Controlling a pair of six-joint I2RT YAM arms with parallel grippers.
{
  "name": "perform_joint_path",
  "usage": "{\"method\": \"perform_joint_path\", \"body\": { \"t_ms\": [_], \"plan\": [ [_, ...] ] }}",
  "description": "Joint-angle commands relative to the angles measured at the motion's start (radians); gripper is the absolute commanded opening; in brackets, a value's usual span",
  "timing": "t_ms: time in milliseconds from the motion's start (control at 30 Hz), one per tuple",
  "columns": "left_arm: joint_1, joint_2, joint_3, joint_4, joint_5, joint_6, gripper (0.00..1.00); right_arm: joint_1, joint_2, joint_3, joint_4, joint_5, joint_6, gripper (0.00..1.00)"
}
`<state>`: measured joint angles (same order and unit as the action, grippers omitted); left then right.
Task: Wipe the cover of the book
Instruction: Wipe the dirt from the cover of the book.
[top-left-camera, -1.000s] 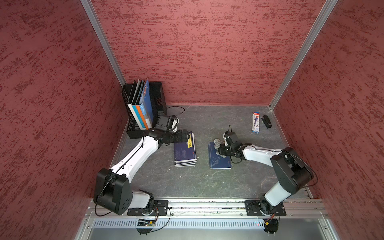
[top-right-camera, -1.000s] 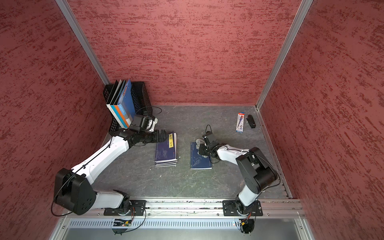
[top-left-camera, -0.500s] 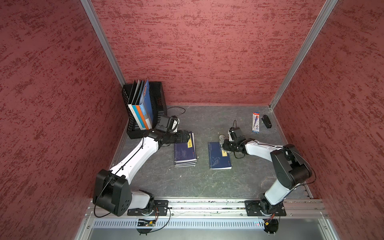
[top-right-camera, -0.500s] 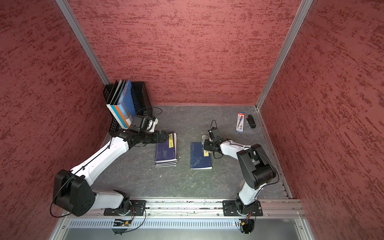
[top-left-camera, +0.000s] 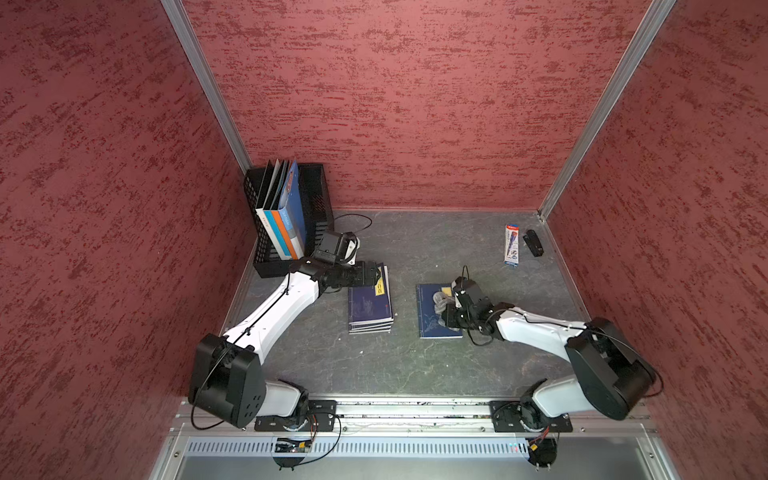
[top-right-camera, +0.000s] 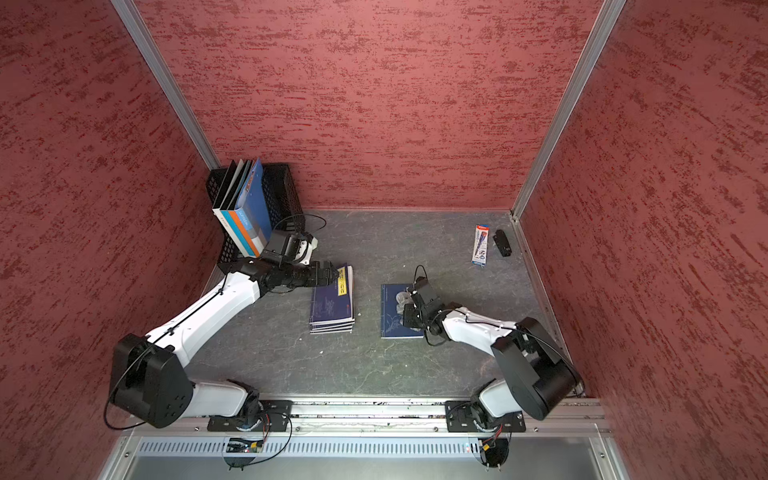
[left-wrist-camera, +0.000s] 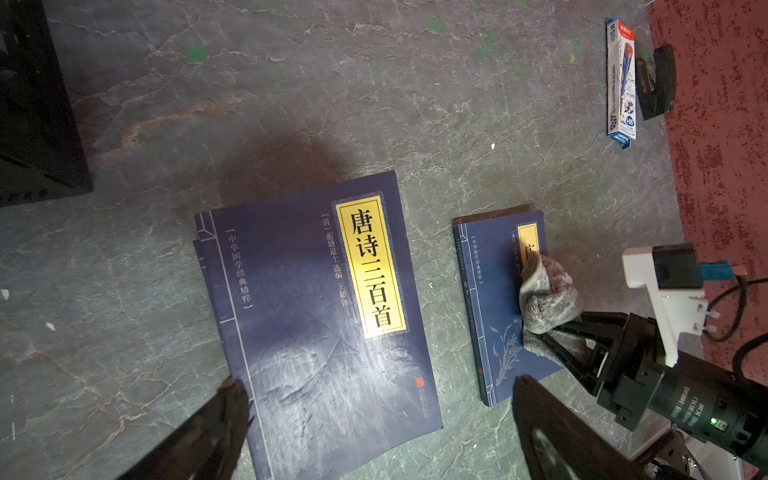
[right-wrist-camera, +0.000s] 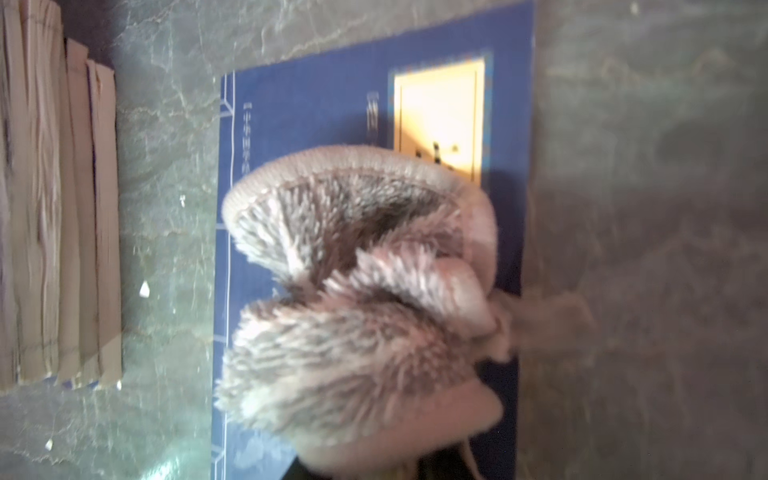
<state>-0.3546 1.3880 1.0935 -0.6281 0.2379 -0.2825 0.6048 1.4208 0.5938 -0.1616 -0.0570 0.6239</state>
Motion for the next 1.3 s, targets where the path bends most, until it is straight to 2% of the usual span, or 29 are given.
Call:
{"method": "perform_joint_path", "body": {
  "t_ms": [0, 200, 400, 567, 800, 967, 1100, 1267],
  "plan": [
    [-0.003, 0.012, 0.023, 0.009, 0.009, 0.023, 1.00, 0.050, -0.018, -0.065, -0.144, 0.016, 0.089, 0.23],
    [-0.003, 0.023, 0.025, 0.020, 0.020, 0.015, 1.00, 0.130, 0.007, -0.056, -0.129, -0.007, 0.113, 0.23],
    [-0.004, 0.016, 0.019, 0.015, 0.018, 0.011, 1.00, 0.151, 0.090, 0.003, -0.028, -0.030, 0.106, 0.23],
    [-0.005, 0.008, 0.017, 0.010, 0.018, 0.010, 1.00, 0.119, 0.188, 0.104, -0.009, 0.008, 0.045, 0.24],
    [-0.008, -0.005, 0.014, 0.008, 0.022, 0.006, 1.00, 0.006, 0.324, 0.238, 0.023, -0.019, -0.057, 0.24],
    [-0.013, -0.009, 0.002, 0.011, 0.023, 0.000, 1.00, -0.026, 0.391, 0.341, -0.003, -0.019, -0.109, 0.24],
    [-0.015, -0.017, -0.001, 0.010, 0.020, -0.001, 1.00, -0.025, 0.411, 0.369, -0.006, -0.048, -0.122, 0.25],
    [-0.015, -0.019, 0.006, 0.007, 0.015, 0.006, 1.00, -0.021, 0.350, 0.309, -0.005, -0.070, -0.115, 0.25]
  ]
}}
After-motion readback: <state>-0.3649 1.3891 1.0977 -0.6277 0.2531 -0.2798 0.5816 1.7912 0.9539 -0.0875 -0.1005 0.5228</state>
